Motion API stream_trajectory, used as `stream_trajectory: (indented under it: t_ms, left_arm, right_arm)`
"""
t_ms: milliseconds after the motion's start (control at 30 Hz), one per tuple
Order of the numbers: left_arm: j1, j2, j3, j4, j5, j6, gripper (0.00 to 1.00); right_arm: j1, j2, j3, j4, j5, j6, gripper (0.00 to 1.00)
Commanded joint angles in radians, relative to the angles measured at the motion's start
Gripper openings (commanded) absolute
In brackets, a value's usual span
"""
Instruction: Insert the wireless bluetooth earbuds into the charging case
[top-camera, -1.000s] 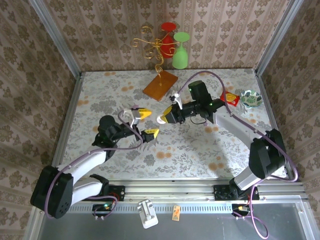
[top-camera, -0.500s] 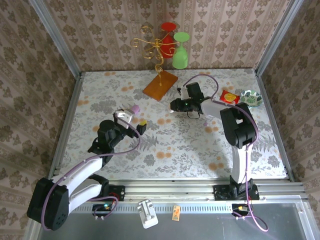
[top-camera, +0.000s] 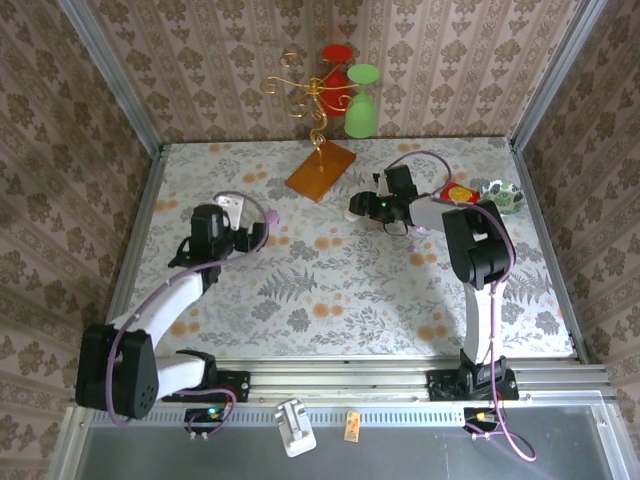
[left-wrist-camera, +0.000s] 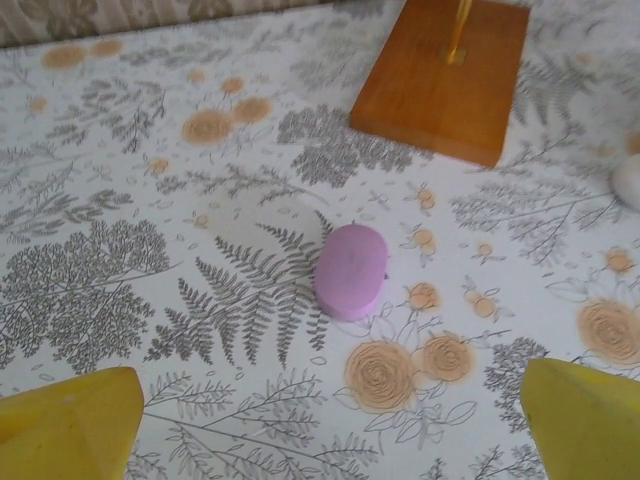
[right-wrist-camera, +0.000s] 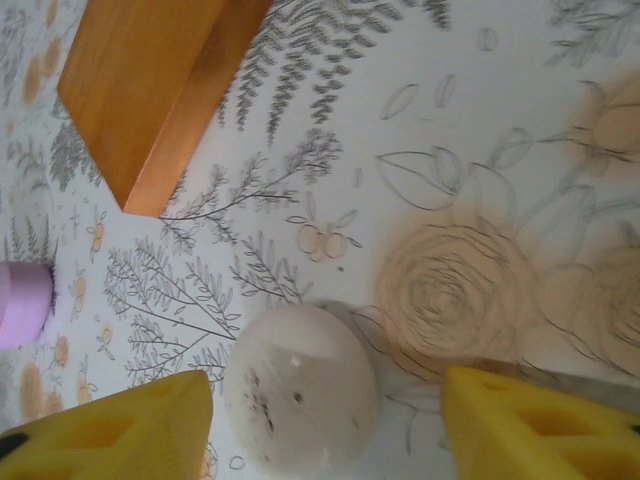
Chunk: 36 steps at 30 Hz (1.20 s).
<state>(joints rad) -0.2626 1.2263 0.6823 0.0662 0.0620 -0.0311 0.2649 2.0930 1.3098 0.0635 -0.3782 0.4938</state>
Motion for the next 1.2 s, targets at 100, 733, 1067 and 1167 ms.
stream_trajectory:
  t_ms: [100, 733, 1067, 1167]
  left_arm:
    - [0.019, 0.164, 0.19, -0.295, 0.019, 0.129, 0.95]
    - [0.016, 0.749, 0.717, -0.635, 0.05, 0.3, 0.73]
    - [-0.004, 0.832, 0.785, -0.644, 0.085, 0.313, 0.54]
    - [-0.01, 0.844, 0.792, -0.642, 0.093, 0.322, 0.53]
  right_arm:
    - [0.015, -0.215, -0.139, 0.024, -0.041, -0.154, 0.78]
    - [0.071, -0.371, -0.287, 0.024, -0.08, -0.217, 0.83]
    - [0.07, -0.363, -0.283, 0.012, -0.077, -0.222, 0.83]
    - [0.071, -0.365, -0.285, 0.012, -0.077, -0.221, 0.83]
